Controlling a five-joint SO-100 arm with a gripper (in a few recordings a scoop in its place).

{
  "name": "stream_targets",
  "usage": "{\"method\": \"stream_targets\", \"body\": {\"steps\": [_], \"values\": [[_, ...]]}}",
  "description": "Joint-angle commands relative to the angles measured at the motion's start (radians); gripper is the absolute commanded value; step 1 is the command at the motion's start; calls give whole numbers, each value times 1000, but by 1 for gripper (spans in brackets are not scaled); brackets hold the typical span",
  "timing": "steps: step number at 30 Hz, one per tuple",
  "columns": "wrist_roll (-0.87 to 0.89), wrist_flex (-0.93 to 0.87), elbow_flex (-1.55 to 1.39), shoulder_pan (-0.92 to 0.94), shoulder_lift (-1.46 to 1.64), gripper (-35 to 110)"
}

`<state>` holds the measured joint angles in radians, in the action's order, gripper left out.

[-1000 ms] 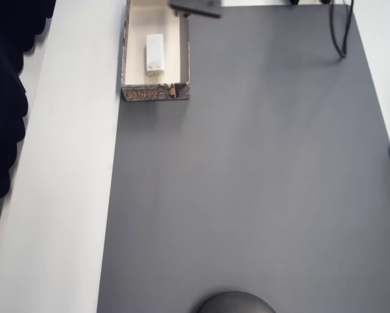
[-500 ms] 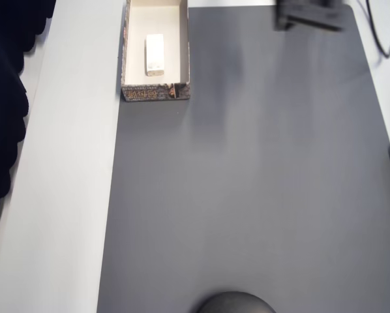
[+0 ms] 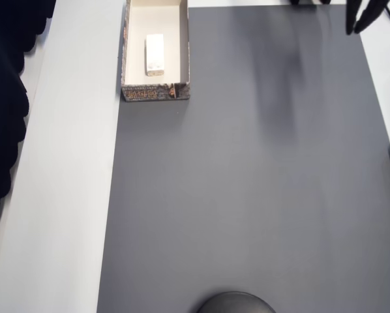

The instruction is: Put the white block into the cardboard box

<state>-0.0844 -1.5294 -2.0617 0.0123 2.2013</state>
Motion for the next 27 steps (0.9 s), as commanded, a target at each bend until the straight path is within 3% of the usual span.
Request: {"method": "stream_targets", "body": {"steps": [1,11,27], "values": [[-26,46,-147,-57,152,-2],[-34,150,-543,-67,545,-2],[23,172,-879,9,988,-2]]}}
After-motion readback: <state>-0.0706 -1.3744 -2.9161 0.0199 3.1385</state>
